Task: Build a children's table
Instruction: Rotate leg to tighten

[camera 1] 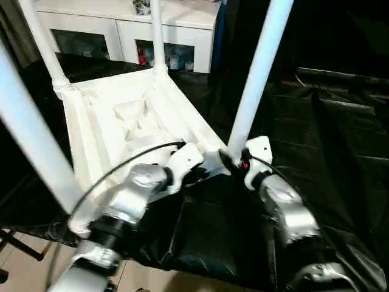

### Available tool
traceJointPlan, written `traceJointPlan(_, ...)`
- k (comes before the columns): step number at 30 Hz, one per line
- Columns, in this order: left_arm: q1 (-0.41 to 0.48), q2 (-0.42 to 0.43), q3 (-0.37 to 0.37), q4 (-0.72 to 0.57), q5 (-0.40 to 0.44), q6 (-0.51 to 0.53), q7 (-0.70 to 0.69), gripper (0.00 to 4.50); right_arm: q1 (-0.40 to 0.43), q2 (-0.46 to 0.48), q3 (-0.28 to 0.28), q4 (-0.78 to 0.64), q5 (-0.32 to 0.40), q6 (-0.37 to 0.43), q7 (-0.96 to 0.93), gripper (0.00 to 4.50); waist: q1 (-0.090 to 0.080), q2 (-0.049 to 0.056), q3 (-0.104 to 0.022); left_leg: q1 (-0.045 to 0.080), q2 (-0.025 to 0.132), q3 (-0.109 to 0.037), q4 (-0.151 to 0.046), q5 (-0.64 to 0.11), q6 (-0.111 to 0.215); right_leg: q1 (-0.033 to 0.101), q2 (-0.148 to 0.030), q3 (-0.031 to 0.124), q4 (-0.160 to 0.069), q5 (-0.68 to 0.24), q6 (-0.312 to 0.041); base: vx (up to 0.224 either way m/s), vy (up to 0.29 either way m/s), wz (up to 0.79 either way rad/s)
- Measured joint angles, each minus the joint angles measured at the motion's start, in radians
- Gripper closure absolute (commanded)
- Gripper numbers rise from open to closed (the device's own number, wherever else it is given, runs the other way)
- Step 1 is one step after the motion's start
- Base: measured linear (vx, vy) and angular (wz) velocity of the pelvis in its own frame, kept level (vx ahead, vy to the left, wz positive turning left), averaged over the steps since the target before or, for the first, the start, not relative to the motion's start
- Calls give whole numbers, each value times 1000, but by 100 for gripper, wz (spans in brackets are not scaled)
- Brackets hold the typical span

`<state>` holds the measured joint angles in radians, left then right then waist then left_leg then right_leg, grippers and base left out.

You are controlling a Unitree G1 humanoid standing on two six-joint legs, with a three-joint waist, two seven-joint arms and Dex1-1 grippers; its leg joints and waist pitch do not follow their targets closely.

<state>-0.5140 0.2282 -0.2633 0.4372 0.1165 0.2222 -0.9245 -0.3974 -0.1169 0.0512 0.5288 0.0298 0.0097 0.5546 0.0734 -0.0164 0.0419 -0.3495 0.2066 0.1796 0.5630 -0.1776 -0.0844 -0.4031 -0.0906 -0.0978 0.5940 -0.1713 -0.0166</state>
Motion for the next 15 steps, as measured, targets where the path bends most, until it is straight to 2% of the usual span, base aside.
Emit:
traceJointPlan(6, 12, 85, -16, -11, -48, -70, -182, 450, 5, -124, 63, -13, 36, 9, 287, 125, 19, 1, 1, -1, 0, -1, 2, 0, 0, -1, 0, 0, 0, 1, -2, 0, 0, 0)
traceJointPlan(15, 3, 138, -33, 18, -83, -131, -319, 450, 3, -223, 112, -39, 80, 25, 551, 125, 35, -1, 2, -1, 0, -1, 4, 0, 1, 0, 0, 1, 1, 1, -2, 0, 0, 0)
